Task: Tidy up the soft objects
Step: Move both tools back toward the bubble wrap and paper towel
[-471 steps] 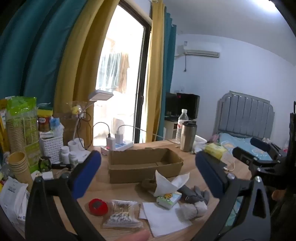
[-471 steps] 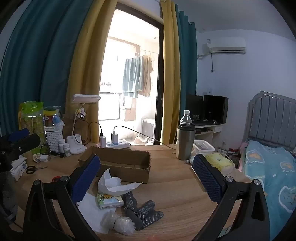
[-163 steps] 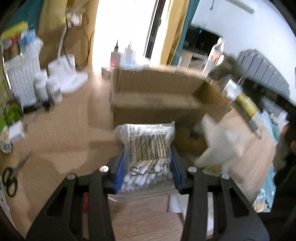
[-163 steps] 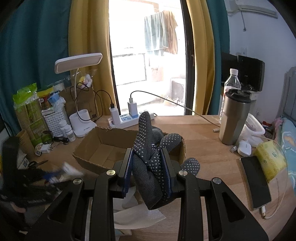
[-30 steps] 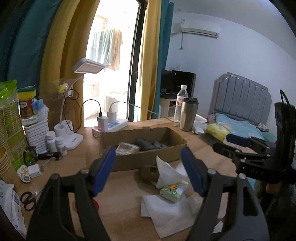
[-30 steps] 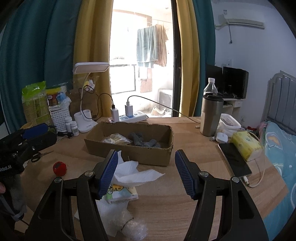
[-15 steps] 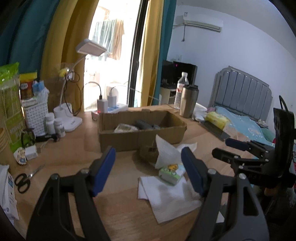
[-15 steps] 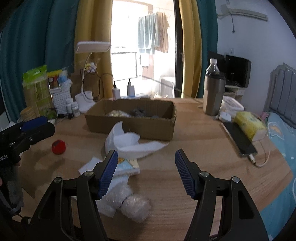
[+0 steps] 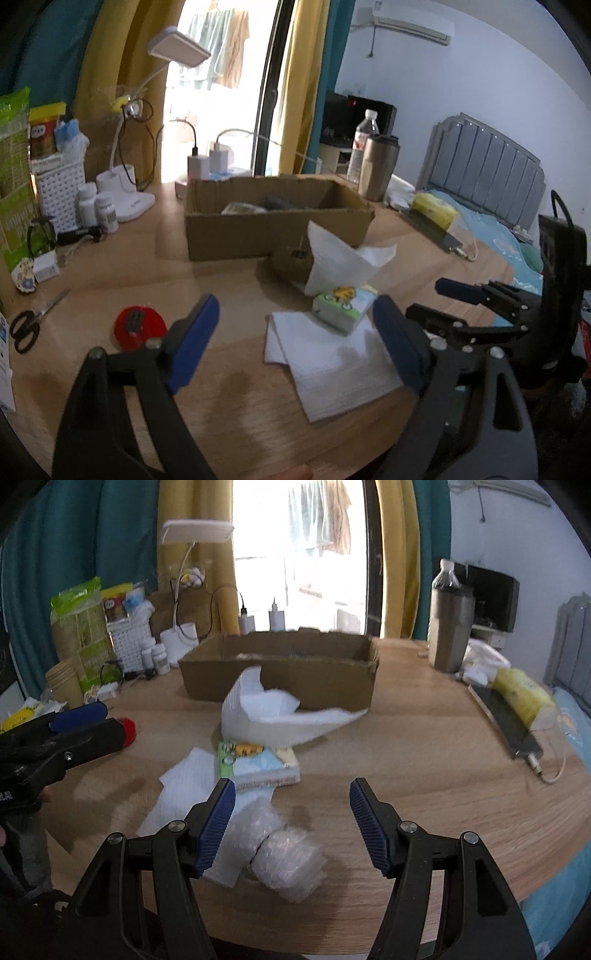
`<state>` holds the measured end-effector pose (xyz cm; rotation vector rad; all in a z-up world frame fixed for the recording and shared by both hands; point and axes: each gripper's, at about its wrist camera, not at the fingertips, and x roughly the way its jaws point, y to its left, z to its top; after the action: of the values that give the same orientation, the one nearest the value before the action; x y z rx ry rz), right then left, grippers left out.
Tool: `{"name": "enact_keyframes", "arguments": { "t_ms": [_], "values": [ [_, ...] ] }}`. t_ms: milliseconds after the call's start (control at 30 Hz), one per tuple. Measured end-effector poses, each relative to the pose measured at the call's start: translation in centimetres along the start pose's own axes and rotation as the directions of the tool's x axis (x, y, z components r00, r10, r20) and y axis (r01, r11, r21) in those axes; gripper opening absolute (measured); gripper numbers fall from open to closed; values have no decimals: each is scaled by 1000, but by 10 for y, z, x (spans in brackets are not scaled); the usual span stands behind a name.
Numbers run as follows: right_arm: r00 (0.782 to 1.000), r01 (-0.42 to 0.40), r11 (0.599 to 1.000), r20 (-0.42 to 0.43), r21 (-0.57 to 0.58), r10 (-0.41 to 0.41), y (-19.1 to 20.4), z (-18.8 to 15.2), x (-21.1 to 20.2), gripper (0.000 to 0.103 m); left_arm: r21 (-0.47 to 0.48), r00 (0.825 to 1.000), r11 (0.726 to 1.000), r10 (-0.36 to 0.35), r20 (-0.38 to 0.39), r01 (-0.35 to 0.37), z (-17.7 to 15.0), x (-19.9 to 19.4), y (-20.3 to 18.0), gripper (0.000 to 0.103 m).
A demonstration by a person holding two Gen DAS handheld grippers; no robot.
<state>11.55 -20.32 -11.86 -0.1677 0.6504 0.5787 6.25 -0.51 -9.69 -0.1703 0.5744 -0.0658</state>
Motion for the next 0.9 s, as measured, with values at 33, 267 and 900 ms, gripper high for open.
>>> {"name": "enact_keyframes", "arguments": {
  "t_ms": [33, 267, 900],
  "values": [
    [1000, -7, 1000, -9, 4, 7, 0, -2, 3, 68, -1, 1000, 1000, 0, -11, 0, -2, 2, -1, 87],
    [998, -49, 999, -50, 1, 49, -1, -14, 15, 68, 20, 998, 1000, 5, -64, -3, -8, 14, -10, 87],
    [1000, -2, 998, -4, 57, 2, -42, -23, 13, 68, 188, 978, 982, 66, -197, -28, -24, 73, -52, 87]
  ]
}}
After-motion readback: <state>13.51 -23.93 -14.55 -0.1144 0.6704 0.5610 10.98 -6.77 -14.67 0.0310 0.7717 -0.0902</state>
